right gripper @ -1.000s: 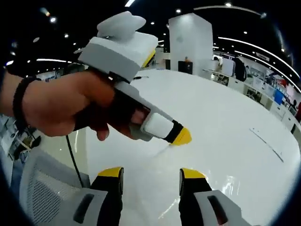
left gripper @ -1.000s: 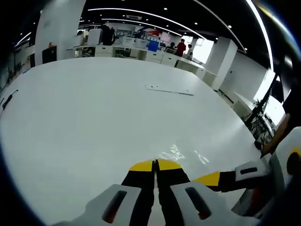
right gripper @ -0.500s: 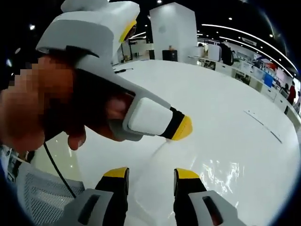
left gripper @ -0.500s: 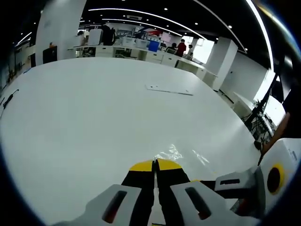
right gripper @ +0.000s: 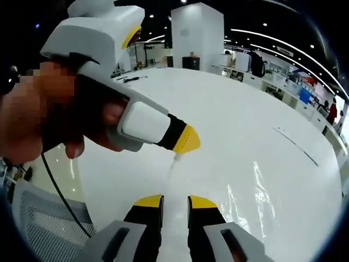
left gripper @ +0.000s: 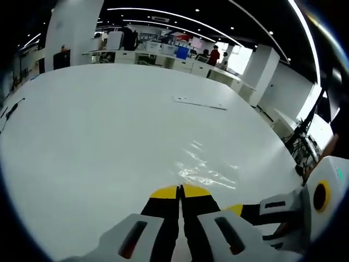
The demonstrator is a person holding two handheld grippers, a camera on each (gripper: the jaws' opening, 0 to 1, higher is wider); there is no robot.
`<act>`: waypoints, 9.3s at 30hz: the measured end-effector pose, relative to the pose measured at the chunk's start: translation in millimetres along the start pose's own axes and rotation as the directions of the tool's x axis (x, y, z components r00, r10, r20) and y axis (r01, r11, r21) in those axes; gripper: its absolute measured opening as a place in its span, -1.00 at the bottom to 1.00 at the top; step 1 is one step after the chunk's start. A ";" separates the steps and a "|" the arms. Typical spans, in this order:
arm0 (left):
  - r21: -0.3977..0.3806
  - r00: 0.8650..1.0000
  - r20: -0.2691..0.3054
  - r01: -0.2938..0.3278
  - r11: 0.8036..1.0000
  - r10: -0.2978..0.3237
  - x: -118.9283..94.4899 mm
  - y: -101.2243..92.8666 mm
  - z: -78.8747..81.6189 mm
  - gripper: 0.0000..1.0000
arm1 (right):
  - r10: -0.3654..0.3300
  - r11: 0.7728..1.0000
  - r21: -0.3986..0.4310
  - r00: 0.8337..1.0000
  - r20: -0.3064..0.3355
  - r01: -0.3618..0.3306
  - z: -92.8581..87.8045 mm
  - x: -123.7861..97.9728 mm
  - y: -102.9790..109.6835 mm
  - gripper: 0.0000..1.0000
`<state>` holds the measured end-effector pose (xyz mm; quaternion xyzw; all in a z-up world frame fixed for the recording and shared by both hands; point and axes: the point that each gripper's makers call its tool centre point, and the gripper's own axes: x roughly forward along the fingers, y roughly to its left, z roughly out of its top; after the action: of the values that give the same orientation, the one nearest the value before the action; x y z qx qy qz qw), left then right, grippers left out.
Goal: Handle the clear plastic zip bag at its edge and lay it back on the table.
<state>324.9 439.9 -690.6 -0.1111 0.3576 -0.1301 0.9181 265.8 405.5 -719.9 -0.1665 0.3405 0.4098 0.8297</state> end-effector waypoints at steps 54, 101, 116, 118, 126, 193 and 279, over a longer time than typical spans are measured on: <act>0.538 0.999 -0.020 0.053 0.841 -0.050 -42.2 -11.7 -19.1 -0.62 | 0.039 0.858 -0.512 0.999 -0.032 -0.050 -16.4 -22.7 -23.0 -1.00; 0.871 0.980 -0.193 0.189 0.454 -0.037 -18.6 -38.8 -61.1 -1.00 | 0.045 0.815 -0.576 0.998 -0.051 -0.066 -28.7 -36.0 -24.5 -1.00; 0.877 0.978 -0.202 0.207 0.434 -0.059 -18.8 -43.2 -64.3 -1.00 | 0.087 0.830 -0.553 0.996 0.001 -0.071 -22.2 -38.5 -20.0 -0.83; 0.879 0.977 -0.203 0.209 0.430 -0.060 -18.6 -43.7 -64.6 -1.00 | 0.108 0.833 -0.546 0.994 0.001 -0.090 -20.9 -39.0 -15.4 -0.79; 0.887 0.975 -0.213 0.222 0.404 -0.069 -19.9 -49.3 -67.3 -1.00 | 0.145 0.824 -0.557 0.989 0.027 -0.106 -11.1 -41.6 -3.0 -0.77; 0.899 0.965 -0.244 0.262 0.351 -0.096 -22.6 -58.8 -74.7 -1.00 | 0.179 0.746 -0.646 0.983 -0.037 -0.160 -10.3 -33.9 15.3 -1.00; 0.886 0.967 -0.250 0.247 0.393 -0.045 -25.4 -46.4 -73.3 -1.00 | 0.110 0.784 -0.607 0.992 -0.067 -0.128 -37.0 -53.8 -16.0 -1.00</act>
<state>249.2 396.1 -713.6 0.3878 0.3015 -0.3936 0.7770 239.4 344.7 -708.7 -0.4088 0.2113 0.5469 0.6993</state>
